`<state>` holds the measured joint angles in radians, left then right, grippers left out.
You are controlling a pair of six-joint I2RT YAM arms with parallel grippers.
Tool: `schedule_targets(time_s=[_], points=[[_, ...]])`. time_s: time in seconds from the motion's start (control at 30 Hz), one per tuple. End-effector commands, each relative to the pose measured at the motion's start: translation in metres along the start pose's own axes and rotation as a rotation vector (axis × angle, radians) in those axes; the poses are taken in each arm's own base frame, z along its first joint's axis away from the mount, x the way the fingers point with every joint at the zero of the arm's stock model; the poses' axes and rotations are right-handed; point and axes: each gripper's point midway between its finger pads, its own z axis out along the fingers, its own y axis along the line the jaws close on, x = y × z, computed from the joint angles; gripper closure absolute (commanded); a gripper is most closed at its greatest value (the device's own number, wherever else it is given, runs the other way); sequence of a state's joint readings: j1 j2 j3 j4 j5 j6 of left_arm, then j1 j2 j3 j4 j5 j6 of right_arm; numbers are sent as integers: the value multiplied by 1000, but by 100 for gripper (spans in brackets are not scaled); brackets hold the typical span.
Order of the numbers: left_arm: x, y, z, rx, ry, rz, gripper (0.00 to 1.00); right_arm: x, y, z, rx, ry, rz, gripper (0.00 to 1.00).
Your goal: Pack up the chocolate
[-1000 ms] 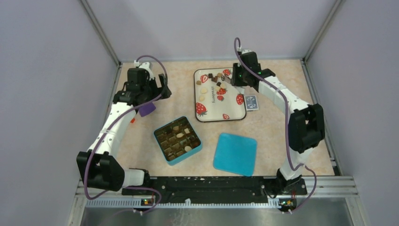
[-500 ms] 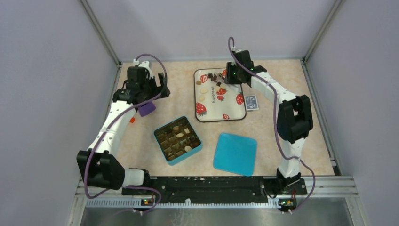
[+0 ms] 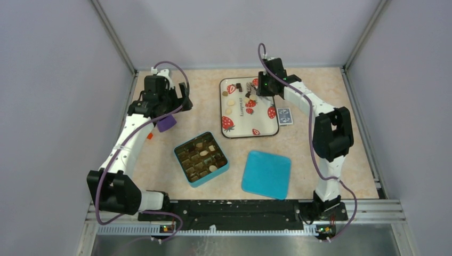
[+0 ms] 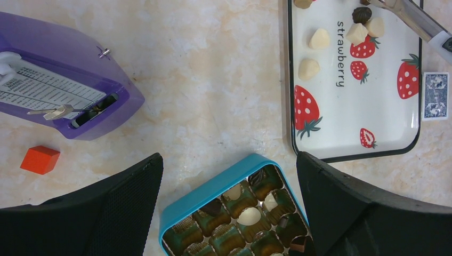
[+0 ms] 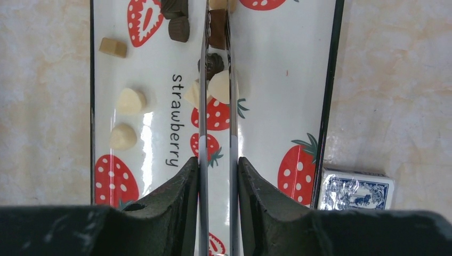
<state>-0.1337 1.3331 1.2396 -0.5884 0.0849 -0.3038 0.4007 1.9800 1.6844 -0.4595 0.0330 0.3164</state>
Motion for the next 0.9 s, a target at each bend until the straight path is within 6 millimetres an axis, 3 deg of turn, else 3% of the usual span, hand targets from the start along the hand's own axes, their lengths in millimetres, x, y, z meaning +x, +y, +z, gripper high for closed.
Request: schedule_targets(time_s=[0.0,0.13,0.27,0.53,0.67,0.87], points=[[-16,-4,-6,5,-49,15,1,-38,4,-27,0,-116,-4,72],[-17,-4,-7,6,-52,14,1,-36,6,-25,-7,-107,-15,75],[-18,-3,-9,0,-58,16,1,-43,12,-36,-33,-131,-16,88],[-19,-8,-12,22,-60,0,1,-66,30,-106,-120,-248,-33,100],[-21,-12,-12,43,-63,-14,1,-48,61,-143,-287,-247,-93,100],[-31,-27,-17,106,-78,-44,1,27,129,-183,-562,-149,-263,100]])
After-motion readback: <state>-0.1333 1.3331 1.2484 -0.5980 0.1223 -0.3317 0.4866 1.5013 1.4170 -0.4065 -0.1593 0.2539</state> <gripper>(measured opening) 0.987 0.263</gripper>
